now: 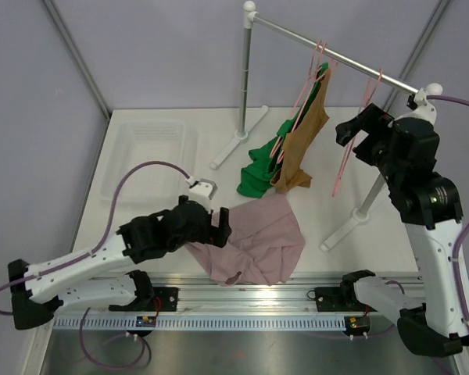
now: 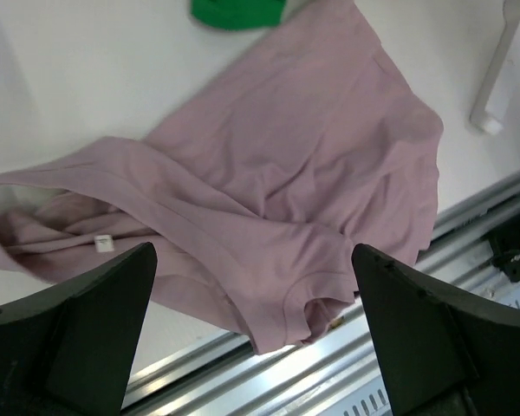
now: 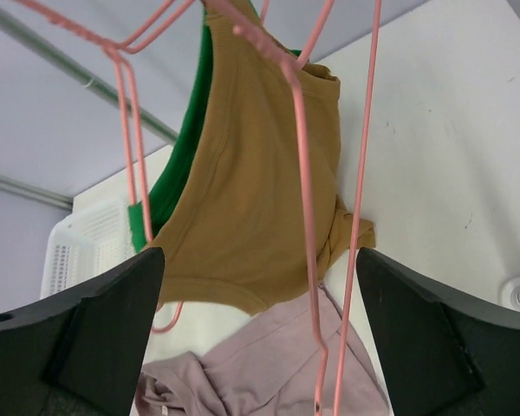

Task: Remove the tank top from the hanger

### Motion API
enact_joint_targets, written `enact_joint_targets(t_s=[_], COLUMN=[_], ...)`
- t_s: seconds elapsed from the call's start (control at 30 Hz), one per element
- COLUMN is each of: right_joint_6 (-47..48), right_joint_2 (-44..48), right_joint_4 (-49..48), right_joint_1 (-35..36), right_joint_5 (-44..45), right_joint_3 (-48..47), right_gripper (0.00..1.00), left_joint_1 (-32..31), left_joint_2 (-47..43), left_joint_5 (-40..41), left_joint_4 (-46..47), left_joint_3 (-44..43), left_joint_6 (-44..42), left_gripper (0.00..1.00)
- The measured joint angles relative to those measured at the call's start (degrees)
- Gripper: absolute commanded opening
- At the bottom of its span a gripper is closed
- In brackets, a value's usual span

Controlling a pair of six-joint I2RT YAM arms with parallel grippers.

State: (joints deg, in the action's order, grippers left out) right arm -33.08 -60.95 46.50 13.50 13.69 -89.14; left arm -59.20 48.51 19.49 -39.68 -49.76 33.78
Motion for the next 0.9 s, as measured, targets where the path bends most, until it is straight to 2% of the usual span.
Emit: enact_joint_targets(t_s=[0.1, 0.23, 0.4, 0.53, 0.6, 0.63, 0.67, 0.73, 0.77, 0.87, 0.9], right_joint_6=[2.8, 6.7, 11.1, 13.7, 14.7, 15.1, 15.5, 16.2, 16.4, 17.1, 17.2], right_joint_2=[5.0, 12.5, 20.9, 24.0, 24.8, 25.2, 25.5, 26.3, 26.7, 27.4, 27.5], right_joint_4=[1.2, 3.2, 6.8, 9.1, 10.4, 10.7, 10.9, 11.5, 11.8, 12.1, 12.2], right_joint_1=[0.0, 0.0, -0.1, -0.1, -0.1, -0.1, -0.1, -0.1, -0.1, -0.1, -0.1], right_joint_5=[-3.0, -7.1, -16.9, -25.2, -27.9, -28.7, -29.6, -30.8, -31.4, -32.7, -33.0], right_joint_3=[0.3, 3.0, 6.0, 7.6, 7.8, 7.8, 7.8, 7.8, 7.8, 7.6, 7.4], right_gripper=[0.99, 0.99, 0.99, 1.00, 0.99, 0.99, 0.99, 0.99, 0.99, 1.00, 0.99], left_joint_1=[-6.4, -11.4, -13.6, -13.7, -13.7, -13.7, -13.7, -13.7, -13.7, -13.7, -13.7], left_joint_2=[8.6, 19.9, 32.0, 39.0, 41.8, 43.2, 44.5, 45.9, 46.2, 46.8, 46.7], left_joint_5=[2.1, 2.9, 3.5, 3.8, 3.9, 3.9, 3.8, 3.7, 3.7, 4.0, 4.0], left_joint_4=[2.9, 6.5, 9.5, 11.0, 11.4, 11.6, 12.2, 13.3, 13.8, 14.6, 14.6], left_joint_3=[0.0, 0.0, -1.6, -2.0, -2.2, -2.3, -2.4, -2.9, -3.2, -3.5, -3.6], left_joint_6=[2.1, 3.4, 4.5, 5.6, 5.9, 6.1, 6.3, 7.0, 7.1, 7.1, 7.2], left_gripper=[0.99, 0.99, 0.99, 0.99, 0.94, 0.88, 0.75, 0.42, 0.20, 0.00, 0.00])
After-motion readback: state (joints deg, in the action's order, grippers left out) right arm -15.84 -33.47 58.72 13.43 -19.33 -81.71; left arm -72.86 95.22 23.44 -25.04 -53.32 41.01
